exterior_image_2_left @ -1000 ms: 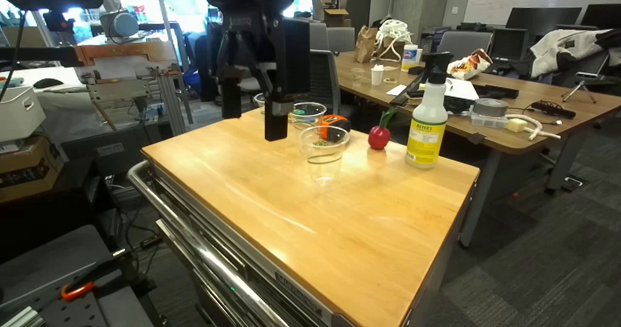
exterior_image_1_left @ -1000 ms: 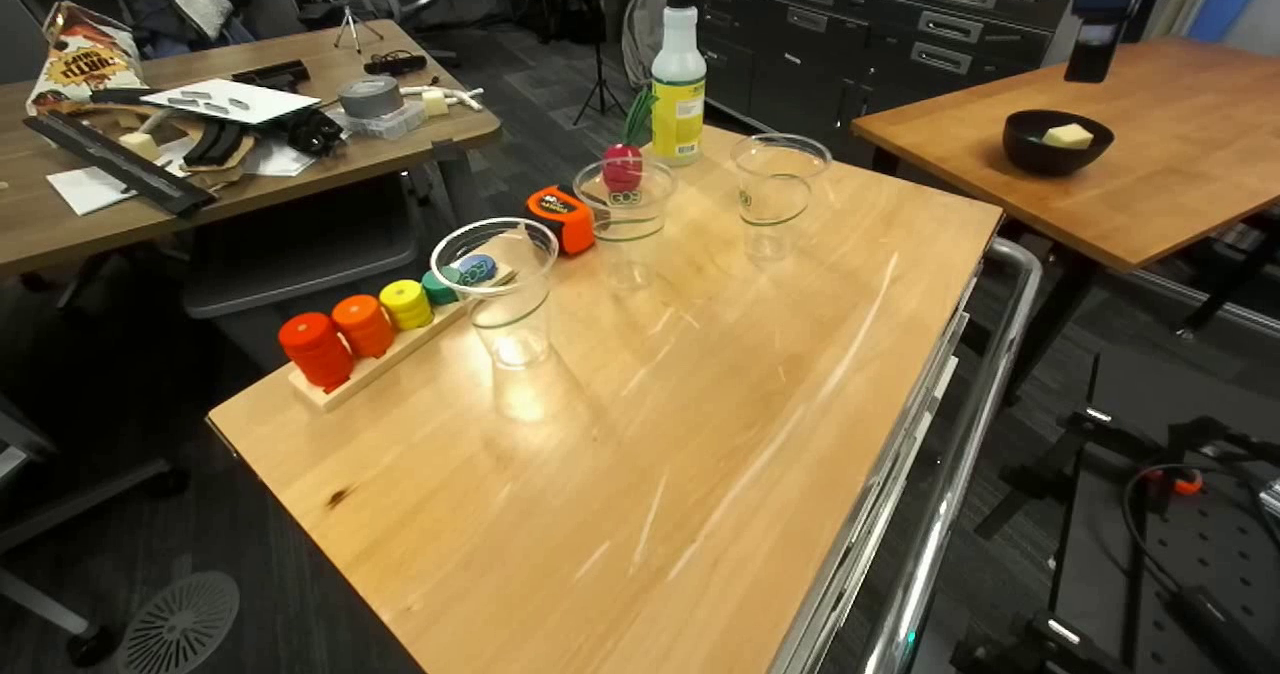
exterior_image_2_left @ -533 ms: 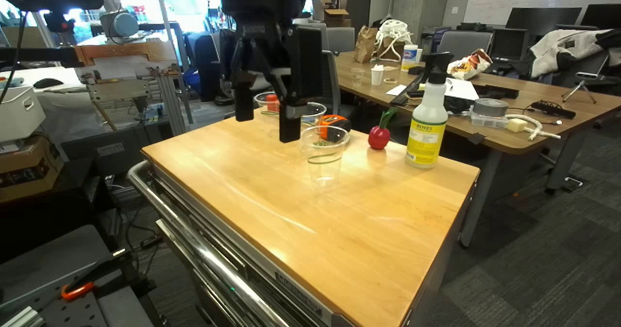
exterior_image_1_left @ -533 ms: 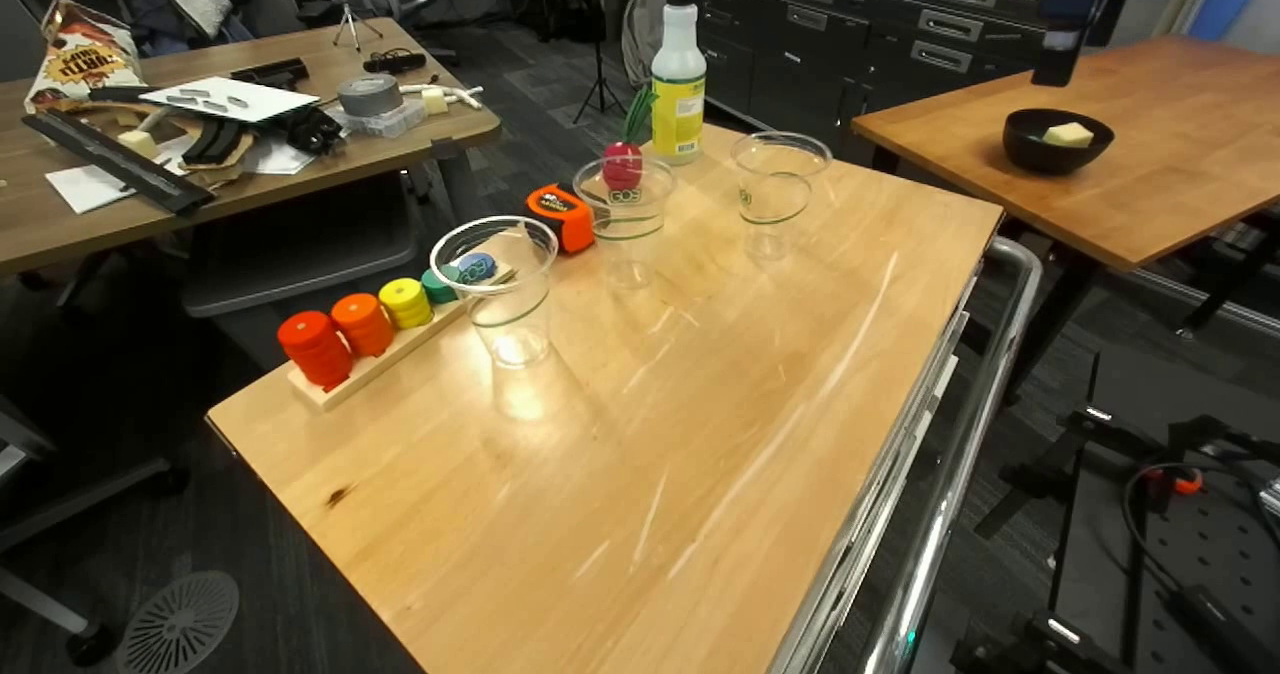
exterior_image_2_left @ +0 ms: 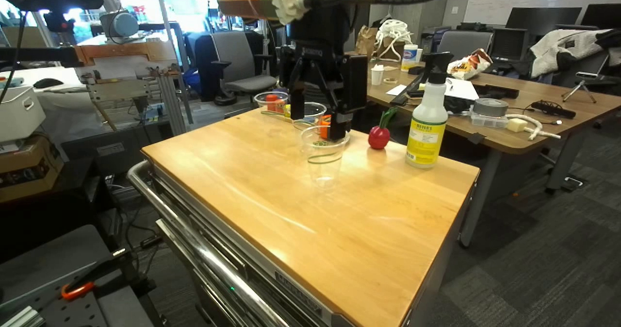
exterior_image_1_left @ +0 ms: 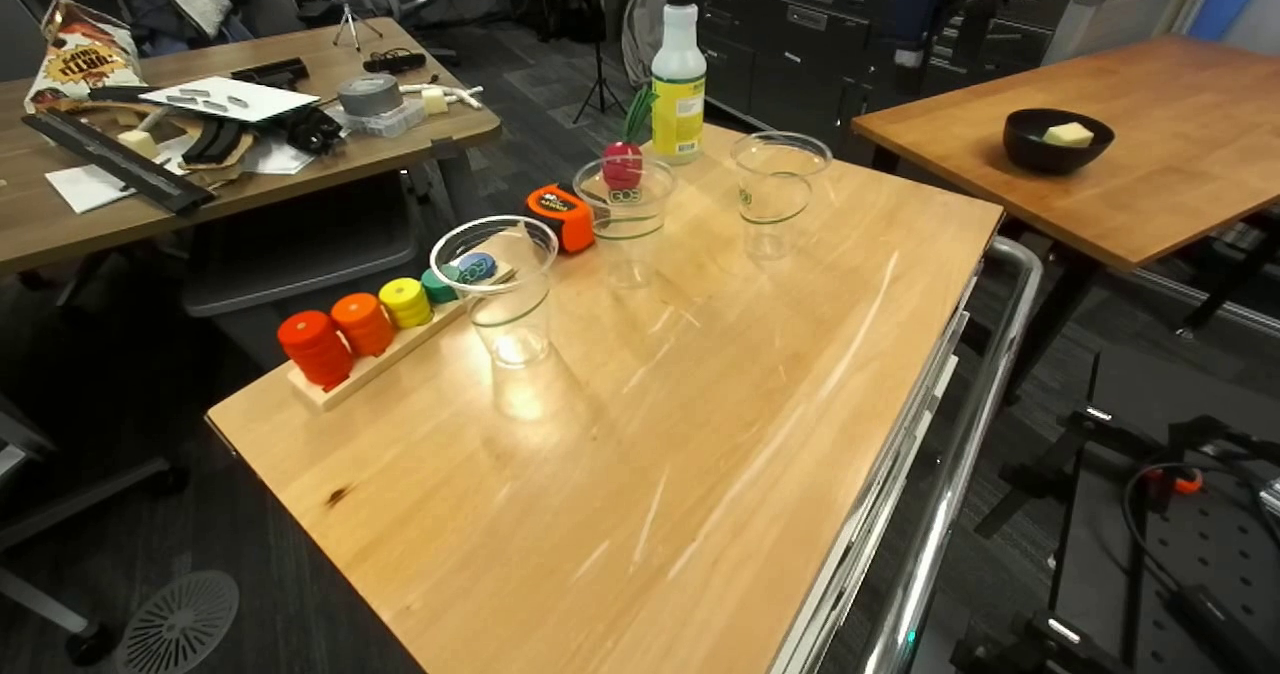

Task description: Stack the three clear cups together

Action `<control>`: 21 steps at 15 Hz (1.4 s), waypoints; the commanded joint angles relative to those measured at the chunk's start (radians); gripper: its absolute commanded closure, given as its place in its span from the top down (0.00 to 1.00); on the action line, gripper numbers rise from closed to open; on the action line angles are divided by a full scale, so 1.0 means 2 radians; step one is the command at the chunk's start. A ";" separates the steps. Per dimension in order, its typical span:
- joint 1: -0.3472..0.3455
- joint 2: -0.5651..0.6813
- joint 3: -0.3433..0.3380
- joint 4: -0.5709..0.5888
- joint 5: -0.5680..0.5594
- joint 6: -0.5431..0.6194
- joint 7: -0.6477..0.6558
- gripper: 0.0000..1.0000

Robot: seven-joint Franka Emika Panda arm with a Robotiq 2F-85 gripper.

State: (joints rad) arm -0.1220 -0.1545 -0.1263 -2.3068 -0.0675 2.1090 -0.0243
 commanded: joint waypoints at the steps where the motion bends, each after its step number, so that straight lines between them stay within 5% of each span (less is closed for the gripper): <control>1: 0.004 0.082 -0.001 0.073 0.049 -0.001 0.001 1.00; 10: -0.008 0.196 0.003 0.158 0.090 -0.011 -0.008 1.00; 11: -0.008 0.202 0.003 0.157 0.089 -0.008 -0.006 0.75; 12: -0.008 0.208 0.004 0.160 0.091 -0.006 -0.004 0.74; 21: -0.009 0.196 0.005 0.142 0.125 -0.004 0.007 0.04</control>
State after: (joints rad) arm -0.1278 0.2593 -0.1236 -2.0205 0.1502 2.1056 -0.0242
